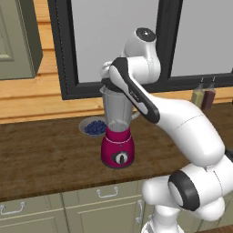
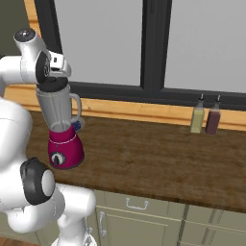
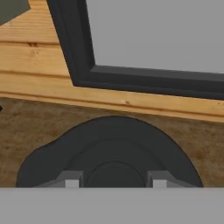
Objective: Close the lid blender by securely placing the lid on top.
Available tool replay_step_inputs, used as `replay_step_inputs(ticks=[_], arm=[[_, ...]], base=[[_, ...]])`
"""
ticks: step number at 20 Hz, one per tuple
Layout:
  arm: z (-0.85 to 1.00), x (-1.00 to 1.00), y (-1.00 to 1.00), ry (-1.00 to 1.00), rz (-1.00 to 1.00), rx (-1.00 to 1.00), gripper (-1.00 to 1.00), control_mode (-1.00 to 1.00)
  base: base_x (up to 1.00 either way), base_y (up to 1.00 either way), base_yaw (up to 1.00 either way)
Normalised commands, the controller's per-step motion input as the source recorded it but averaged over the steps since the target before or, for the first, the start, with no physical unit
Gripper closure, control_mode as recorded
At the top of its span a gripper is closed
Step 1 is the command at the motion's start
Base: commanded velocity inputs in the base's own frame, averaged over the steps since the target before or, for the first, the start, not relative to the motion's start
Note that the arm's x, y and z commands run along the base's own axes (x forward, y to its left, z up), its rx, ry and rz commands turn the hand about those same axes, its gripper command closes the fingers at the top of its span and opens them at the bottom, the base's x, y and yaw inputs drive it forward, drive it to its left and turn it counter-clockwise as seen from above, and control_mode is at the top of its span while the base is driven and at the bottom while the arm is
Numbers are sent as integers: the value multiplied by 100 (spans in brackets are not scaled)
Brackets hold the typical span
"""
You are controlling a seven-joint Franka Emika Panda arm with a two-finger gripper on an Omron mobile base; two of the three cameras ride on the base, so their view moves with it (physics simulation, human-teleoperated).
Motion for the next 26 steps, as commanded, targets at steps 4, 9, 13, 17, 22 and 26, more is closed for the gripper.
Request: replay_step_inputs(ticks=[4,9,13,17,22,26], arm=[[0,0,11,-22,0,0,100,-100],[0,0,7,-17,0,0,100,-100],[9,-15,0,-4,0,0,100,-100],[31,-28,0,0,0,0,100,-100],[45,-19,0,0,0,0,100,-100],[30,-26,0,0,0,0,100,-100]], base=[[0,0,0],[0,0,0],[0,0,0],[0,0,0],[0,0,0],[0,0,0]])
